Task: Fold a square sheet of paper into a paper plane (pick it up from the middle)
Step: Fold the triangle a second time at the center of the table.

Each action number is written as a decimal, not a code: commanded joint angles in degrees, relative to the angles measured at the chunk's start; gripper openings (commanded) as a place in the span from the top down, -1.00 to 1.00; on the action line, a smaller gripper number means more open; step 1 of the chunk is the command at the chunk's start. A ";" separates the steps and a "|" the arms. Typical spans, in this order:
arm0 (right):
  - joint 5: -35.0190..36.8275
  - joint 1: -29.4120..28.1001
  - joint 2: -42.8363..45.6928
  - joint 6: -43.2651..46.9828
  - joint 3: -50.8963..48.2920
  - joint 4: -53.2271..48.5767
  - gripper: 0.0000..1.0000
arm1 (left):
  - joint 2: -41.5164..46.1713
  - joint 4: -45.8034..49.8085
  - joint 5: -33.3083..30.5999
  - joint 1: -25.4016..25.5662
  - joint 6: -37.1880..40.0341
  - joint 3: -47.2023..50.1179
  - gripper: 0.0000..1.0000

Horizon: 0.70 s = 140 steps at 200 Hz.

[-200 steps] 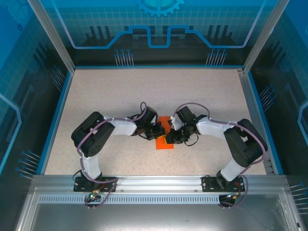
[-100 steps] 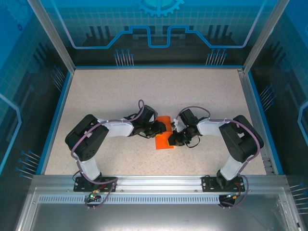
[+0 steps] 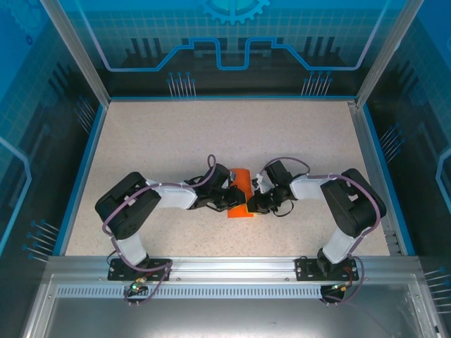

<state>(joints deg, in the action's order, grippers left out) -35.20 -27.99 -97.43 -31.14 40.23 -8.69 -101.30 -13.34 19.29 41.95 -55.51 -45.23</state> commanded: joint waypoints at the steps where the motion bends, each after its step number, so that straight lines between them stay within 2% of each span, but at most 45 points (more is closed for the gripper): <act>1: 1.47 0.74 -1.36 -0.57 -1.27 -0.01 0.78 | -2.65 -2.45 -0.02 0.23 -1.14 -0.49 0.66; 79: 3.65 0.93 -1.82 -0.16 -1.12 -1.90 0.88 | -2.47 -0.22 -9.88 0.13 -2.50 1.64 0.71; 140: 4.97 1.16 -2.55 0.57 -0.93 -3.98 0.97 | -1.58 -0.10 -10.42 -1.96 -1.89 1.68 0.68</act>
<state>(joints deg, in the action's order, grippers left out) -35.00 -27.79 -97.54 -31.27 40.12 -8.49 -103.66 -15.35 14.13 42.11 -57.36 -45.04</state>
